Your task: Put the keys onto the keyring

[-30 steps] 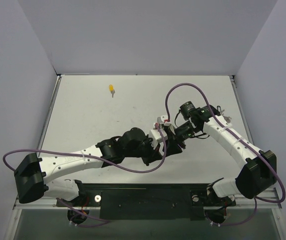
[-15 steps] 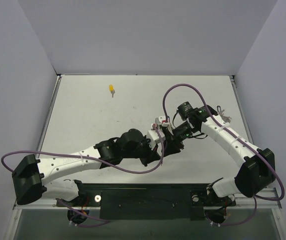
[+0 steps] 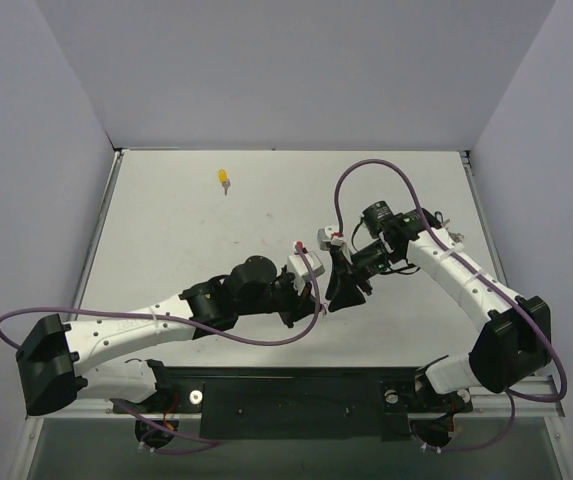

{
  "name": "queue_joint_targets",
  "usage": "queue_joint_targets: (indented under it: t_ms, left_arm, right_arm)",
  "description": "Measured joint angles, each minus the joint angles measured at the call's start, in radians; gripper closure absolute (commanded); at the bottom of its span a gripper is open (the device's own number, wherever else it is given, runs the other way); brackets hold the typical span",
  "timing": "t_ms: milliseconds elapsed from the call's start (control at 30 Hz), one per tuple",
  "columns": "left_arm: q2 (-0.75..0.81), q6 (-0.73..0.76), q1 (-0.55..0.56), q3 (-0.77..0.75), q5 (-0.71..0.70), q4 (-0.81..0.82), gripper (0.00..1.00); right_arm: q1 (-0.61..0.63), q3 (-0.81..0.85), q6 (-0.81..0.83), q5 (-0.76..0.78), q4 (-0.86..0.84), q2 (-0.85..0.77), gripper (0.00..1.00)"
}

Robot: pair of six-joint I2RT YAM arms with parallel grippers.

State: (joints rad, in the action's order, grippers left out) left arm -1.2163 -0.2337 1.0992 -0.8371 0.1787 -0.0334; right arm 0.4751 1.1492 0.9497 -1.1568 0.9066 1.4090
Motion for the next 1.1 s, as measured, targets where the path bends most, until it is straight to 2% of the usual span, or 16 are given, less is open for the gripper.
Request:
queue_joint_targets:
  t_ms: [433,1100]
  left_arm:
    - [0.005,-0.001,-0.002,0.000,-0.003,0.033,1.00]
    - [-0.012,-0.018,-0.002,0.000,-0.003,0.037,1.00]
  right_arm:
    - [-0.013,-0.004,0.001,-0.021,0.010,0.000,0.71]
    - [-0.009,-0.004,0.019,-0.029,0.030,-0.001,0.89]
